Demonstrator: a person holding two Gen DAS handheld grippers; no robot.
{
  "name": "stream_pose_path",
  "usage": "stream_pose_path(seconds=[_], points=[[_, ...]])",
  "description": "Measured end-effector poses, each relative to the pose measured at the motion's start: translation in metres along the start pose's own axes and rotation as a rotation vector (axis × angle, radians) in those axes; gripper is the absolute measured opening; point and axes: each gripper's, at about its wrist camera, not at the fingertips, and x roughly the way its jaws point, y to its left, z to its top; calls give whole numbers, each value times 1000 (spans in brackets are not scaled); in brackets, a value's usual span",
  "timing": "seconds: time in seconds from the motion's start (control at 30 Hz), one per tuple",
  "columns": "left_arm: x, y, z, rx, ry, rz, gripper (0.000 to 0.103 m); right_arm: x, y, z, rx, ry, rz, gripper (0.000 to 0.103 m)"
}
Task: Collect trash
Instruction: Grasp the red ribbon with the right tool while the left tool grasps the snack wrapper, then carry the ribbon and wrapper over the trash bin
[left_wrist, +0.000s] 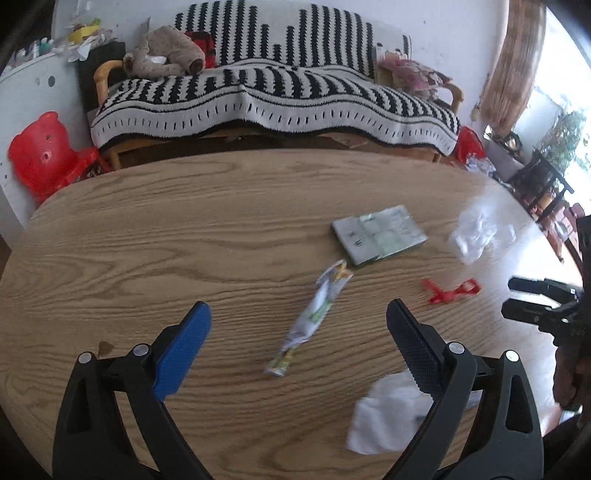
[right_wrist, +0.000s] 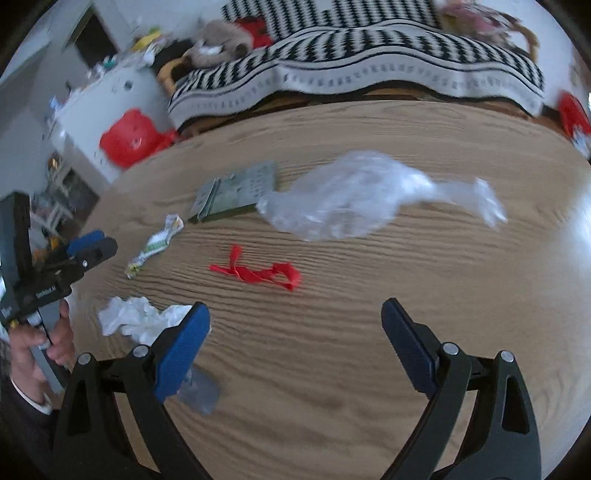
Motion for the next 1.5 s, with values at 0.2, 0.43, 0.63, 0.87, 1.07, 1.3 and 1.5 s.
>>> stream_pose_path(seconds=[0.2, 0.43, 0.63, 0.87, 1.07, 1.3, 1.5], points=[[19, -7, -8, 100, 28, -11, 87, 29, 15, 10, -121, 15, -36, 90], [42, -19, -12, 162, 91, -23, 57, 50, 29, 14, -224, 12, -49, 85], [41, -25, -15, 162, 95, -20, 15, 52, 39, 15, -268, 1, -55, 42], [37, -29, -14, 139, 103, 13, 11, 45, 44, 5, -283, 13, -58, 17], [16, -30, -1, 81, 47, 18, 11, 20, 39, 2, -226, -36, -38, 16], [-3, -52, 9, 54, 14, 15, 11, -22, 26, -4, -187, -90, -32, 16], [-22, -105, 15, 88, -30, -43, 11, -68, 4, -19, -138, -138, -40, 17]])
